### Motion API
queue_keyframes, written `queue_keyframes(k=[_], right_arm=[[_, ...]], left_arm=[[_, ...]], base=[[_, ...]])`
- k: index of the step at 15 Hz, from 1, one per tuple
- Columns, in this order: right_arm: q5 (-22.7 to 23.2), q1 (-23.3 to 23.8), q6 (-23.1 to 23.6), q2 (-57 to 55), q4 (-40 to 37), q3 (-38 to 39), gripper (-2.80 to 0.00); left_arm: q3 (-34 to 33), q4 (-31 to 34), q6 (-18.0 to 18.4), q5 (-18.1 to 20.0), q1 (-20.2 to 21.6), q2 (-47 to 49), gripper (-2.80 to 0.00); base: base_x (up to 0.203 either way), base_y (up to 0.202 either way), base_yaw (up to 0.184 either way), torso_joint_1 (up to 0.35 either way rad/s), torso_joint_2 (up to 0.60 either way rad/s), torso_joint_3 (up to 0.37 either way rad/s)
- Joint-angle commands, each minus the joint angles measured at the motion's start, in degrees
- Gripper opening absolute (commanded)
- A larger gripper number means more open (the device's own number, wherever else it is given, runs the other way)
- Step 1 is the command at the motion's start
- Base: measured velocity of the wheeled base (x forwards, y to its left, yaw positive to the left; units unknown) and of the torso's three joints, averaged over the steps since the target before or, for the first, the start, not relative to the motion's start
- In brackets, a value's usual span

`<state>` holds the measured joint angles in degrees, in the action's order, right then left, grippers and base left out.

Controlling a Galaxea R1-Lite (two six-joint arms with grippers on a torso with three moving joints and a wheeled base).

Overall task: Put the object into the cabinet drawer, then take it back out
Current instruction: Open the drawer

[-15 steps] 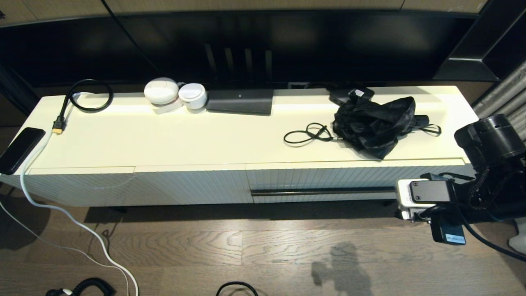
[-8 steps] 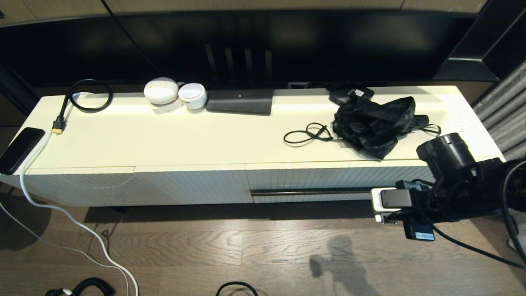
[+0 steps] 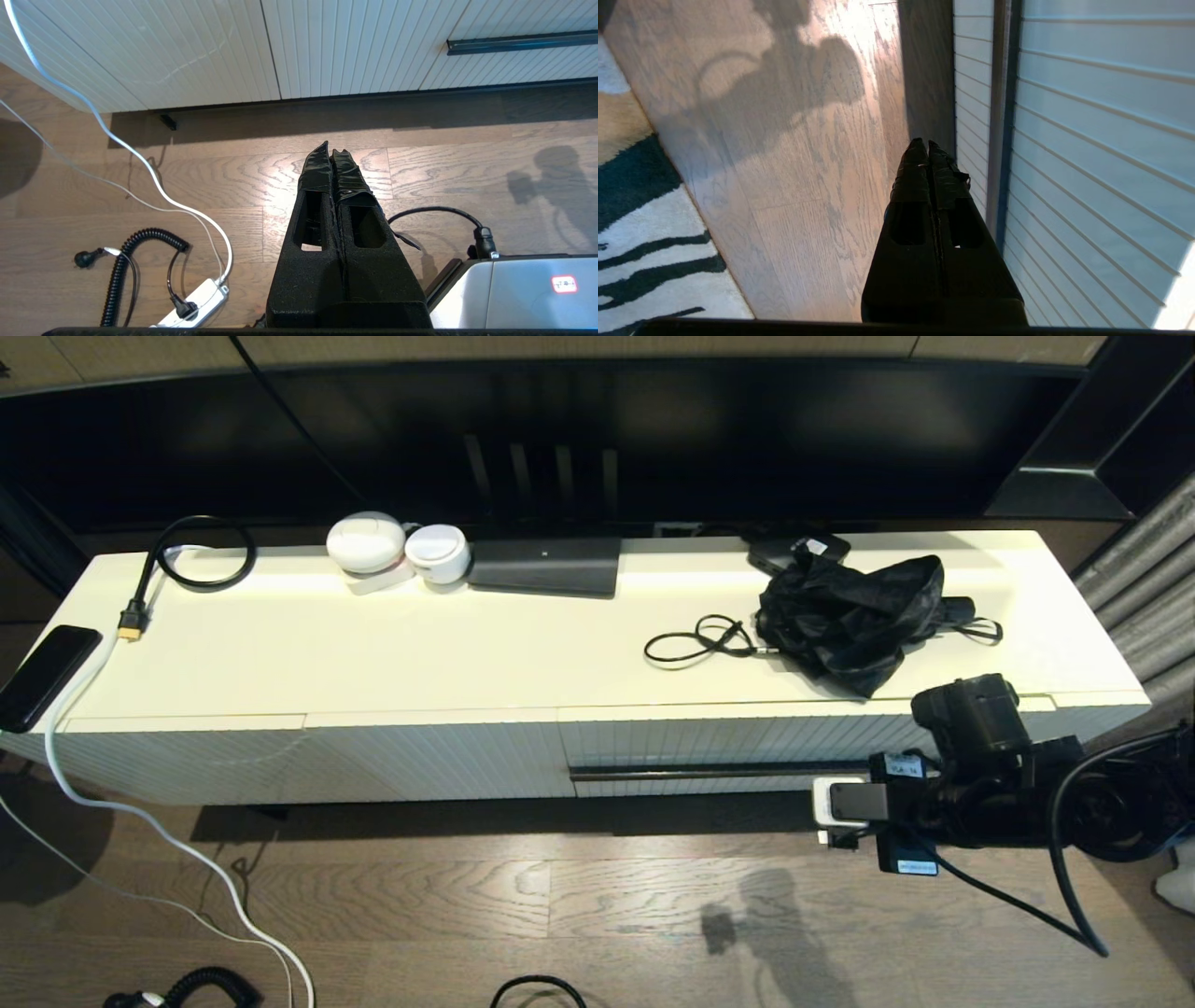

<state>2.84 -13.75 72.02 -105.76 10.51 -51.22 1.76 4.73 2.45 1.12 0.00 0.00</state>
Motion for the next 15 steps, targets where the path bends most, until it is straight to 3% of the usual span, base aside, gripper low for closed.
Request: queue_keyframes(k=[1,11,13,15], right_arm=[[0.1,-0.2,0.4,-0.2,0.4,0.9,-2.80],[2.8,-0.8,0.9,-1.1,4.5,5.4,-2.80],[5.4,-0.5,7.7,-0.4,3.0,7.7,-2.80],[6.4,-0.4,9.1,-0.7,2.5,8.4,-2.80]], left_arm=[[0.0,0.0,0.0,0.0,0.0,0.0,-2.80],[0.0,0.0,0.0,0.0,0.0,0.0,-2.80],[0.0,0.0,0.0,0.0,0.0,0.0,-2.80],[0.0,0.0,0.0,0.0,0.0,0.0,-2.80]], base=[[0.000,0.000,0.000,0.000,0.00,0.000],[0.000,0.000,0.000,0.000,0.00,0.000],[0.000,0.000,0.000,0.000,0.00,0.000],[0.000,0.000,0.000,0.000,0.00,0.000]])
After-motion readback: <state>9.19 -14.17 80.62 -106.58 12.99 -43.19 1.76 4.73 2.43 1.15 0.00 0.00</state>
